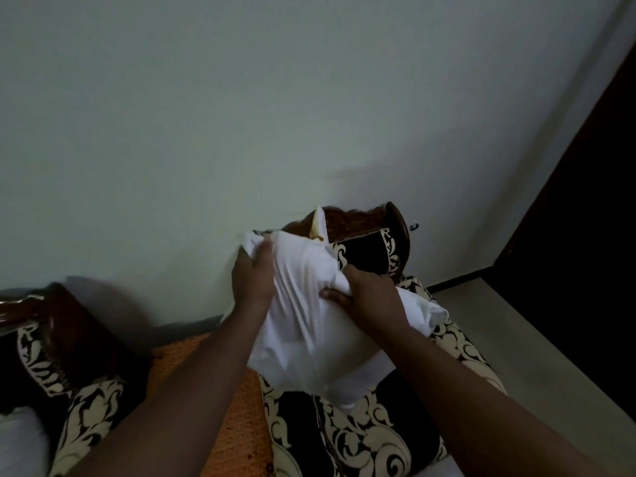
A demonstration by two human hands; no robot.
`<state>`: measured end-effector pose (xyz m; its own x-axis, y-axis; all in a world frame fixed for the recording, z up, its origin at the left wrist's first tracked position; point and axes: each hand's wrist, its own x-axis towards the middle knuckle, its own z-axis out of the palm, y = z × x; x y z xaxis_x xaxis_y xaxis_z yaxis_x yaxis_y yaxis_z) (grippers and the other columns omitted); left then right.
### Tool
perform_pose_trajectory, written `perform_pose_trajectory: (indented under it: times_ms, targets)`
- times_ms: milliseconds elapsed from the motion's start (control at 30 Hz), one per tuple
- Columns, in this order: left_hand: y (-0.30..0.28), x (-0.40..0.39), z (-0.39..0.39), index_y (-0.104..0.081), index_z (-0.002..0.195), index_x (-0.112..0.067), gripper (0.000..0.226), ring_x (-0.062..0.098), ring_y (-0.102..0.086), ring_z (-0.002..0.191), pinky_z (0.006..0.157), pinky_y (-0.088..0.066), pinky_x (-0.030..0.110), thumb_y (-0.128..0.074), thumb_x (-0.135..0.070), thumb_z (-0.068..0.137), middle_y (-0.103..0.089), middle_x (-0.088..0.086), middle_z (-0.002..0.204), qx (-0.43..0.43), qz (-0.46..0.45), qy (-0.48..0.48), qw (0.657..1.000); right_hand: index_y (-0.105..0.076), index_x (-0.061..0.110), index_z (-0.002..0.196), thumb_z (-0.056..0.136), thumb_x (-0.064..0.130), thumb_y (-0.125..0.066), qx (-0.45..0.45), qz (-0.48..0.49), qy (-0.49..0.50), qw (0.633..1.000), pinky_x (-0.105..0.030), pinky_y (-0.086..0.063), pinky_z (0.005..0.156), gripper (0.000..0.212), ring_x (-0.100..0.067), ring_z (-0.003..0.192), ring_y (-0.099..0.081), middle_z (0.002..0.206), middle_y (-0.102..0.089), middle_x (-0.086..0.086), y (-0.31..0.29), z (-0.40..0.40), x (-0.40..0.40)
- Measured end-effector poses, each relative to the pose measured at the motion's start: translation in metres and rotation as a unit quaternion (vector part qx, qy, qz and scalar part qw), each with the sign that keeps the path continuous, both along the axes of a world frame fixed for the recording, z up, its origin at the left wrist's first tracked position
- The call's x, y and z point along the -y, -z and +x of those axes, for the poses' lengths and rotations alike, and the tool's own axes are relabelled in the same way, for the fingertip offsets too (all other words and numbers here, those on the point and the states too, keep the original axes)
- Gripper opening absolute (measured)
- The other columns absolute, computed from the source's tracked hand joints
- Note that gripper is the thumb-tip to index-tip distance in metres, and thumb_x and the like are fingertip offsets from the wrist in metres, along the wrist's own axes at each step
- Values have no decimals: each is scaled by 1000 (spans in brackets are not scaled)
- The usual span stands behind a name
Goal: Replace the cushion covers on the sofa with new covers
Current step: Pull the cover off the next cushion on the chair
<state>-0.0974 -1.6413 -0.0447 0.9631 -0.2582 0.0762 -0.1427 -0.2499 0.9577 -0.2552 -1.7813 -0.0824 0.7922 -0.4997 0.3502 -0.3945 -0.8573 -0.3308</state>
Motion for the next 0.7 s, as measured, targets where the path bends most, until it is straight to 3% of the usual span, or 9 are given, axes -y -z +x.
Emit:
perform_pose_trajectory:
  times_ms: [67,100,167,300,400,467,533,633,700]
  targets:
    - [-5,-1,11,-53,141,-21,68,27,-58,126,102,-44,36,-59,-66,90,-62,6,138,8,42,65,997,-56,24,89,87,79,-45,27,-16,-44,999,-40,-48,71,56,-22,74,-63,79,-65,4,6,1,-5]
    - [-7,-1,15,-59,133,-27,66,24,-61,121,99,-47,35,-60,-73,85,-65,2,132,37,84,107,990,-58,24,90,89,76,-48,38,-30,-63,997,-39,-47,70,53,-22,73,-63,79,-66,3,8,2,-9]
    - [-10,-5,24,-69,110,-38,42,23,-65,112,92,-48,34,-61,-71,86,-72,-3,119,95,184,162,965,-62,24,94,91,71,-51,43,-57,-84,994,-37,-46,70,48,-23,74,-64,81,-68,2,8,5,-12]
    - [-4,-10,34,-71,118,-31,46,30,-63,115,99,-48,47,-46,-65,97,-71,1,120,158,318,111,928,-58,27,88,95,67,-48,20,-104,-99,990,-38,-46,71,42,-24,74,-63,78,-66,4,1,5,-10]
    - [11,-12,44,-73,109,-18,42,34,-65,106,88,-50,38,-52,-52,98,-72,10,111,106,219,63,968,-58,27,84,96,67,-44,-8,-162,-104,981,-38,-45,71,44,-22,73,-62,76,-65,6,-7,1,-9]
    - [16,-32,69,-69,105,-5,38,37,-65,101,78,-44,34,-55,-40,101,-71,19,107,52,162,-42,985,-62,26,87,95,68,-42,-8,-162,-89,983,-37,-46,71,48,-21,74,-63,79,-67,5,-10,-11,1]
    - [25,-59,97,-65,113,2,43,40,-63,106,83,-47,38,-54,-39,103,-68,24,116,20,177,-84,980,-59,25,83,95,69,-43,30,-129,-58,990,-36,-43,65,48,-24,71,-62,75,-65,3,-12,-29,19]
    - [29,-66,97,-57,127,-8,54,39,-61,113,92,-48,45,-53,-54,99,-64,19,126,22,266,-37,963,-45,28,75,95,67,-45,63,-100,-38,992,-36,-41,59,44,-26,61,-57,67,-58,0,-18,-41,33]
    - [20,-45,73,-50,139,-20,66,34,-57,123,103,-45,51,-52,-67,93,-59,10,137,65,214,4,975,-46,28,74,95,68,-44,41,-101,-41,993,-36,-43,61,45,-24,62,-56,66,-58,2,-22,-32,28]
